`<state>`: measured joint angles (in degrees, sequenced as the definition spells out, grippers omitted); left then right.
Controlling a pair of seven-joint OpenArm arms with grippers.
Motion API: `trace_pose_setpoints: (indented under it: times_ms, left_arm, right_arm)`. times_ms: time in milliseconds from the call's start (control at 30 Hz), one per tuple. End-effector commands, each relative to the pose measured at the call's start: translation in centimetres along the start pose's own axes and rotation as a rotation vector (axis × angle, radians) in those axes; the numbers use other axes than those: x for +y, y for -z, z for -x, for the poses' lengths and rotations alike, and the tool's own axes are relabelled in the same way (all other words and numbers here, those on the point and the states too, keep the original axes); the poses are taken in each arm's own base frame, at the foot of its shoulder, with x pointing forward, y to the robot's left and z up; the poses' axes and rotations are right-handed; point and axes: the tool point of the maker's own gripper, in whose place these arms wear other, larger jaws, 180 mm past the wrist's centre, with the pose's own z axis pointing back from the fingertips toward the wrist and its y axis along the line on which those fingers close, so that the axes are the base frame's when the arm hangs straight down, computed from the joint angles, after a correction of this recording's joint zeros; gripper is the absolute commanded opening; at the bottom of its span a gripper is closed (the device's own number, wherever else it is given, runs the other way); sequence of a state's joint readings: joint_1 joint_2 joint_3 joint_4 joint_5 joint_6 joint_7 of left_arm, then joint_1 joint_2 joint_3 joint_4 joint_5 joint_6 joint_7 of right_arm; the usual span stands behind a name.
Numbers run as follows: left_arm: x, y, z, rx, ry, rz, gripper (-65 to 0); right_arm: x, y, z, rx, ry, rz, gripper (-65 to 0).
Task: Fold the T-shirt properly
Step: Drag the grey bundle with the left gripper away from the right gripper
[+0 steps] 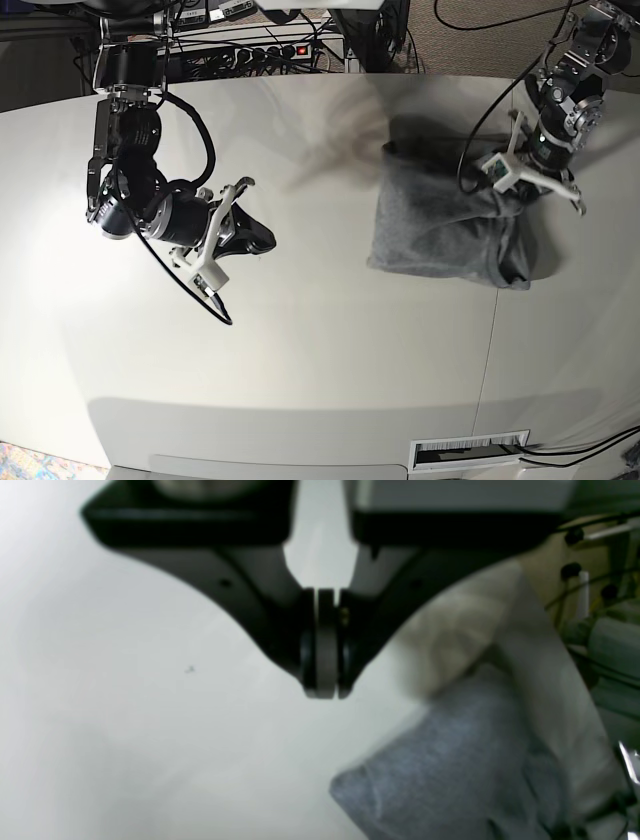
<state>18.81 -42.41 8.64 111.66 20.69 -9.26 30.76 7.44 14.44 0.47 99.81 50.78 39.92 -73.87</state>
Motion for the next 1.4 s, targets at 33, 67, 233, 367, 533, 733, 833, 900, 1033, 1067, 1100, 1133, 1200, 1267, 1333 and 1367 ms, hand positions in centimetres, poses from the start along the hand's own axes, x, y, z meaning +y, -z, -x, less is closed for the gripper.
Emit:
trace_pose_setpoints:
  times_ms: [33,67,233,367,533,733,833,900,1033,1067,1100,1133,1200,1267,1333,1367]
  left_arm:
    - [2.3,-0.8,-0.7,0.001,0.037,-0.075,-60.4]
    - [2.6,-1.0,-0.9,0.001,0.042,-0.084,-58.3]
    - [2.7,-1.0,-0.4,0.029,0.012,-0.09,-52.0]
    - [2.7,-1.2,0.2,0.068,0.001,-0.091,-52.0]
    - [1.4,-2.7,-2.3,-0.013,-0.095,-0.02,-52.0]
    - [-0.7,-6.4,-7.1,-0.182,-0.21,0.1,-51.9]
    - [-1.5,-6.9,-8.4,-0.253,-0.24,0.14,-48.4]
    - [-2.4,-6.6,-8.7,-0.278,-0.238,0.175,-43.9]
    - [-3.7,-5.6,-8.8,-0.331,-0.192,0.189,-41.3]
    - [-3.8,-5.2,-8.5,-0.332,-0.165,0.173,-41.3]
    - [-3.8,-4.8,-8.1,-0.333,-0.134,0.159,-41.3]
    - [-3.8,-4.4,-7.7,-0.328,-0.103,0.144,-41.3]
    - [-3.9,-3.9,-6.8,-0.307,-0.053,0.127,-41.3]
    - [-4.3,-3.5,-6.2,-0.294,-0.035,0.129,-41.3]
    - [-4.6,-3.1,-5.8,-0.296,-0.017,0.13,-41.3]
    - [-4.7,-3.0,-5.6,-0.296,-0.002,0.127,-41.4]
  right_arm:
    - [-0.2,-0.6,-1.8,-0.054,-0.027,0.005,-65.0]
    - [-0.2,-0.6,-1.7,-0.053,-0.027,0.005,-65.0]
    - [-0.2,-0.6,-1.8,-0.054,-0.027,0.005,-65.0]
    - [-0.2,-0.6,-1.8,-0.054,-0.027,0.005,-65.0]
    - [-0.2,-0.6,-1.8,-0.058,-0.027,0.005,-65.0]
    - [-0.2,-0.6,-1.9,-0.059,-0.027,0.004,-65.0]
    - [-0.1,-0.6,-1.9,-0.061,-0.026,0.002,-65.0]
    - [0.0,-0.6,-1.9,-0.063,-0.024,-0.002,-65.0]
    - [0.1,-0.6,-2.0,-0.068,-0.023,-0.008,-65.0]
    - [0.1,-0.6,-2.0,-0.067,-0.023,-0.007,-65.0]
    - [0.1,-0.6,-2.0,-0.068,-0.023,-0.008,-65.0]
    - [0.1,-0.6,-2.0,-0.068,-0.023,-0.008,-65.0]
    - [0.1,-0.6,-2.0,-0.068,-0.023,-0.008,-65.0]
    - [0.1,-0.6,-2.0,-0.069,-0.022,-0.008,-65.0]
    - [0.1,-0.6,-2.1,-0.072,-0.021,-0.012,-65.0]
    - [0.2,-0.6,-2.1,-0.072,-0.021,-0.013,-65.0]
